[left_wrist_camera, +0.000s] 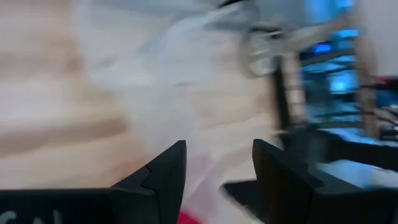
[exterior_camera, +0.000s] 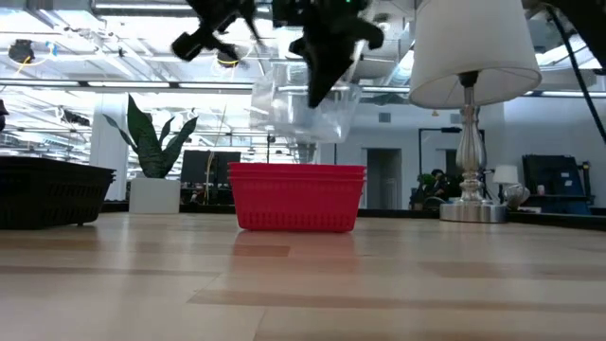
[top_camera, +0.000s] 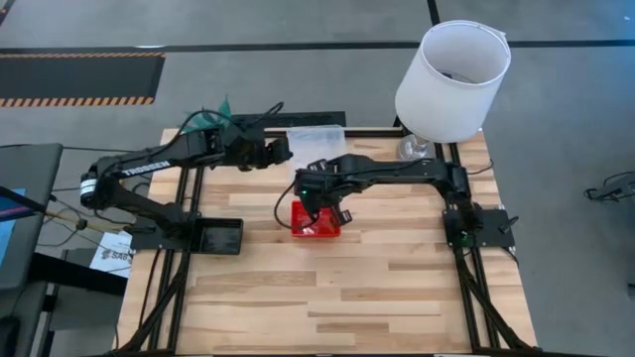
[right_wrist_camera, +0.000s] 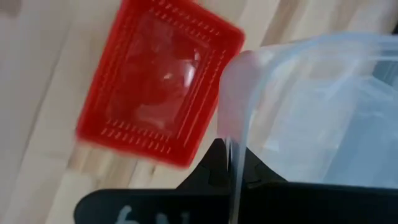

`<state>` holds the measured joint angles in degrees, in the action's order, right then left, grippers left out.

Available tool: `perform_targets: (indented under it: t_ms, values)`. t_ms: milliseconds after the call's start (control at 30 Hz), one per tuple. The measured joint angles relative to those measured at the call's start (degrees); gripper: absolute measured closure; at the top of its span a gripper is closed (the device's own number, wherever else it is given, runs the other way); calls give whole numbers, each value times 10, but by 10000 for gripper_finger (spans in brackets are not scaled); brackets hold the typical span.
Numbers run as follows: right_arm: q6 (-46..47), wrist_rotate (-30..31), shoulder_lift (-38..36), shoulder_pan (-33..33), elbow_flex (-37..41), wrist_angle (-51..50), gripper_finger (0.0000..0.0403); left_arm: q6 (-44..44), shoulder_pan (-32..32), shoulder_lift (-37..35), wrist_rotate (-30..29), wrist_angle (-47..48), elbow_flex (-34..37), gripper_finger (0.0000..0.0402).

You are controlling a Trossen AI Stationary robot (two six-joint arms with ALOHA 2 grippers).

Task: Stack baskets by color
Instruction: Stack the right transparent bin on the left transparent bin

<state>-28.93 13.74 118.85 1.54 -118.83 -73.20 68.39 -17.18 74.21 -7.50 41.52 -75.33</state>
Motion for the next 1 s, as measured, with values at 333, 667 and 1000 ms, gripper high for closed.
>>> perform_targets:
  t_ms: [333,667,1000]
  values:
    - [-13,43,23,-7,-5,6,403,3,-32,19,50,45,-1,264]
    - [-41,66,21,-42,-10,10,403,-74,-63,85,147,126,0,282]
    - [-35,98,21,-59,-10,18,403,-91,-71,83,126,135,0,320]
